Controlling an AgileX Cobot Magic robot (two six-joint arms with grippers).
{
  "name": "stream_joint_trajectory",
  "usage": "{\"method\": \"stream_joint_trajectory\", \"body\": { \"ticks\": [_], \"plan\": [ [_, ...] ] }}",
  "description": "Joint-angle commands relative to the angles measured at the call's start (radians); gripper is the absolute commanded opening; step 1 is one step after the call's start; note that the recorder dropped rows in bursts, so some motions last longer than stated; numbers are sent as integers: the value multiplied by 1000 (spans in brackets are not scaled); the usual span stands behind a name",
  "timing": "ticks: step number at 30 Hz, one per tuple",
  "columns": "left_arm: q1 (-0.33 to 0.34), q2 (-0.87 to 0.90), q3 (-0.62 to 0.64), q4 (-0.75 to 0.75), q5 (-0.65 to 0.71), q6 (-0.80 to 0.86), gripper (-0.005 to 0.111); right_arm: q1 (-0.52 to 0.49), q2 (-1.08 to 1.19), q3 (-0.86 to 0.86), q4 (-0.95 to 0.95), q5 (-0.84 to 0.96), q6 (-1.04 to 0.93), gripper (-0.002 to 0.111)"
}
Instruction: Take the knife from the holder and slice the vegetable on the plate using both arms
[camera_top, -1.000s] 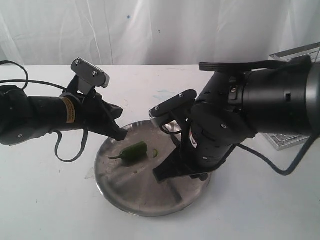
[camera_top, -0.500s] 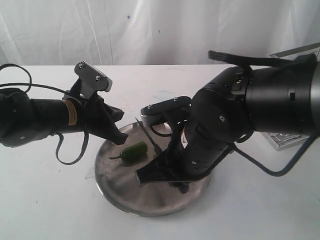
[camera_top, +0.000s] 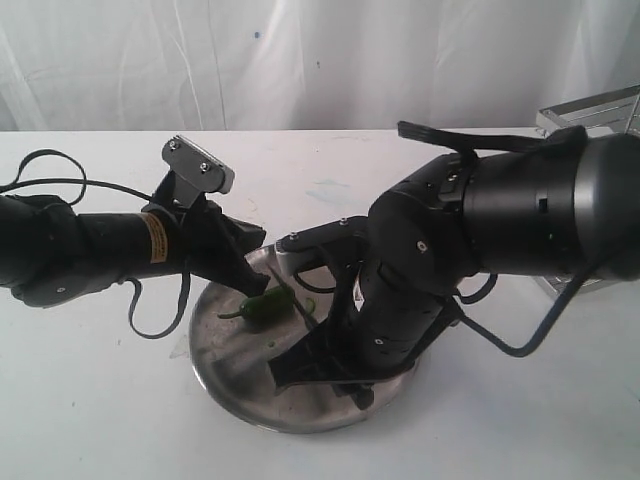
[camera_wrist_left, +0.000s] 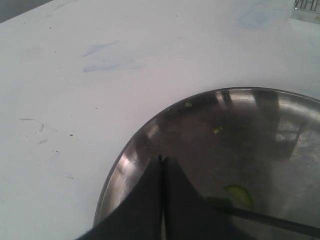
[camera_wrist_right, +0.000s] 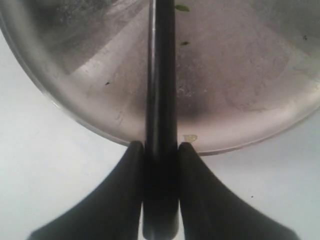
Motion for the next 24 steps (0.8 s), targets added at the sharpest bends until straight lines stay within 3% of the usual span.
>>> {"method": "stream_joint_trajectory", "body": {
  "ticks": [1, 24],
  "plan": [
    [0, 11, 8, 8, -9, -8, 0, -1, 7, 3, -8, -3, -8, 0],
    [0, 10, 8, 8, -27, -4, 0, -1, 48, 3, -98, -62, -1, 0]
  ]
}}
